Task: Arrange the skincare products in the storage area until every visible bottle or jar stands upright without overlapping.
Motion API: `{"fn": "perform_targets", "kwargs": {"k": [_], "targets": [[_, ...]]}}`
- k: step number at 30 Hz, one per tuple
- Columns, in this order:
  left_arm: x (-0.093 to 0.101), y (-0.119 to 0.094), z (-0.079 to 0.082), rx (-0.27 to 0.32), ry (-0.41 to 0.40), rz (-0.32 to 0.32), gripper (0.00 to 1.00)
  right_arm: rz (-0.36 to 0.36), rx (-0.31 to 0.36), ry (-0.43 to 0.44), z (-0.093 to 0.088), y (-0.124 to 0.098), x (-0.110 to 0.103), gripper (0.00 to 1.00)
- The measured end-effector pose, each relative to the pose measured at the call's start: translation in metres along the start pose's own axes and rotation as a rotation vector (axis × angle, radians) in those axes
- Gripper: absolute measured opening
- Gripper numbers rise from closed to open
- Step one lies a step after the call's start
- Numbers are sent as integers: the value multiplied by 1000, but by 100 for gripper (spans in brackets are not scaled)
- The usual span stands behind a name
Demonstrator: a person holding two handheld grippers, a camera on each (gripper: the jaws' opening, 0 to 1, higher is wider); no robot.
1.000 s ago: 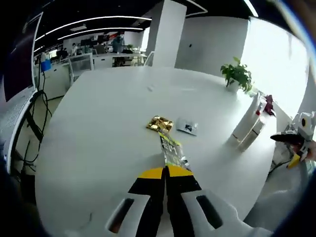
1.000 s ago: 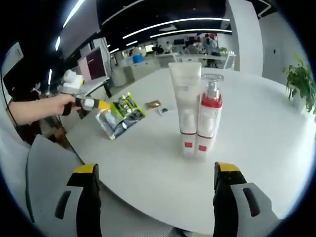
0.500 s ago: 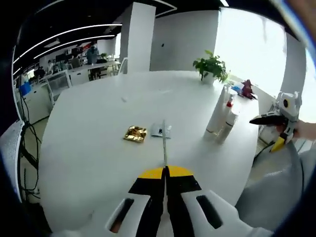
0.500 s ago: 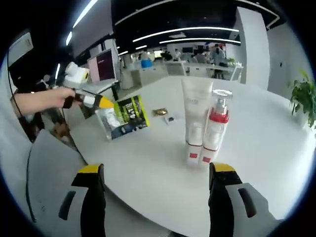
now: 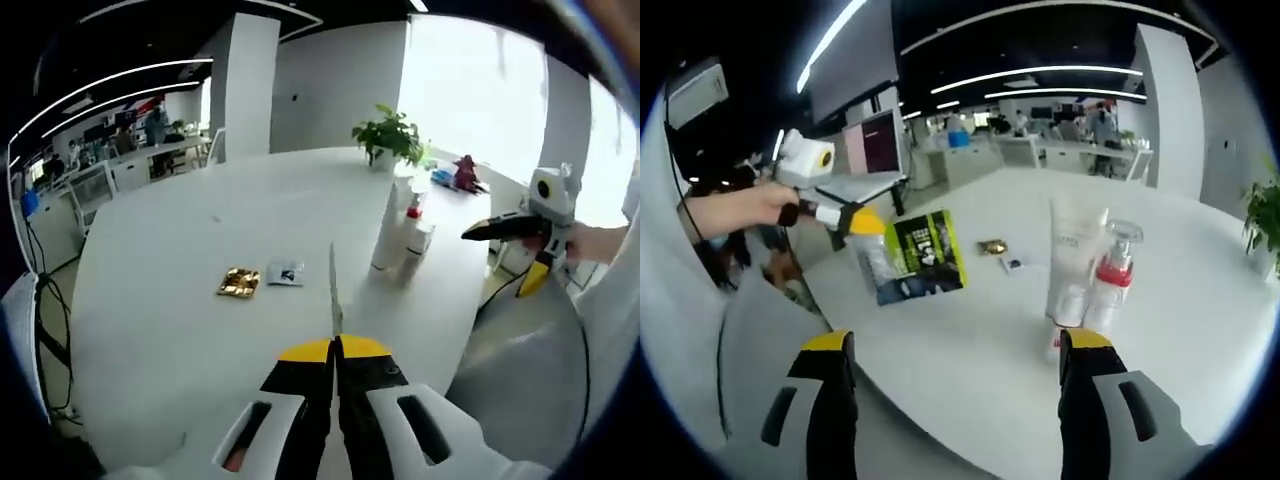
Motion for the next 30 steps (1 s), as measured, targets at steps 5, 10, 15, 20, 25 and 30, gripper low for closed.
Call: {"fn": "perform_targets", "kwargs": {"k": [5,10,15,20,25,30], "targets": [[27,-11,5,-10,67,-77,2,48,20,-18,11,7,-9,79],[56,-23,13,-5,119,-180,2,150,21,-53,21,18,-28,76],[77,-32,17,-21,191,-251,2,213,42,-80,34,24,-42,74],[101,-42,20,-32,237,-324,2,283,36,-124,37,28,-51,70],[121,-47,19,-40,252,-414,2,381,17,-155,35,26,-70,59],[128,-50,18,-50,266,-462,2,461,54,-140,41,20,-82,40]]}}
Point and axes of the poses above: the point that each gripper's makers call its tool centre point, and the gripper's own axes: y roughly forward along the fingers, x roughly to its right, z roughly out of its top, the point moved 1 cm from there along -y, roughly backward along the fingers, and after that the axes turned 3 degrees about -y, right-handed, at the moved point
